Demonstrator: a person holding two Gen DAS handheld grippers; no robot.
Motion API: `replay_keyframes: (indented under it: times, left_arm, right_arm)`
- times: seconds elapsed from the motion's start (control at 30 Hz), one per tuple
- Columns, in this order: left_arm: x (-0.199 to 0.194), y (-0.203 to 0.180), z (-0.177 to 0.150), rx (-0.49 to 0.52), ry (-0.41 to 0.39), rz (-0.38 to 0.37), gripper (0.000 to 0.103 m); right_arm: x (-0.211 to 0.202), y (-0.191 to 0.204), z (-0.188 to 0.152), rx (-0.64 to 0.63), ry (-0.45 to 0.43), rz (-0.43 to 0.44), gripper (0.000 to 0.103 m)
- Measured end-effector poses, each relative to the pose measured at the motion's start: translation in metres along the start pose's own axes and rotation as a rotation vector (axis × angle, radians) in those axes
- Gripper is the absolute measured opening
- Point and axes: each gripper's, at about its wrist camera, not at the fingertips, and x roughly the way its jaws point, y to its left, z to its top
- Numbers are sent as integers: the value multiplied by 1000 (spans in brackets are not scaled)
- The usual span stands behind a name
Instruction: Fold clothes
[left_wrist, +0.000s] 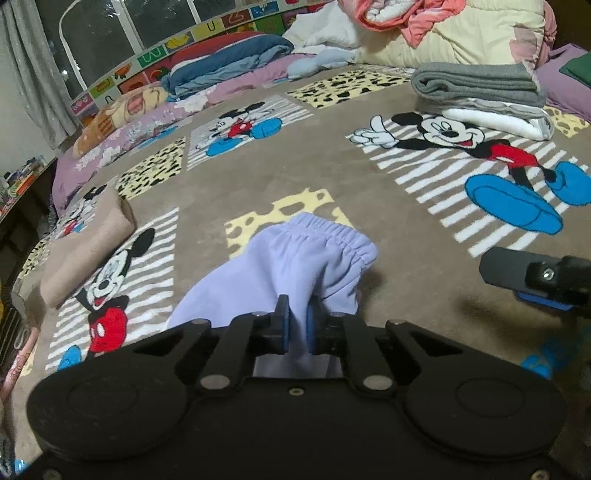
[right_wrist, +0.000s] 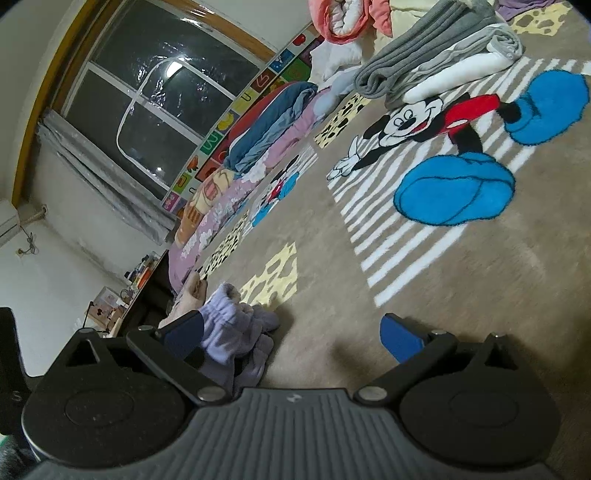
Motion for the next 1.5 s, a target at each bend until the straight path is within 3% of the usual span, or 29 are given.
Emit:
replay_keyframes:
  times: [0.3,0.5,0.93,1.33,1.5]
  left_arm:
    - [-25,36,-11,-80,-52,36,6]
    - [-51,86,-30,-191,-99,71,6]
    - [-89,189,-99,-486,-149,143,6]
    - [-90,254,-187,-791,-75,207,6]
    - [-84,268,-222,-901,0,284,5]
  right_arm:
    - [0,7,-8,-43,26,-3,101]
    - [1,10,-16,-60,38,-5,101]
    - [11,28,-42,-114,128,89,92]
    - [13,38,-61,-215,126,53,92]
    - [11,37,-62,-225,119,59,92]
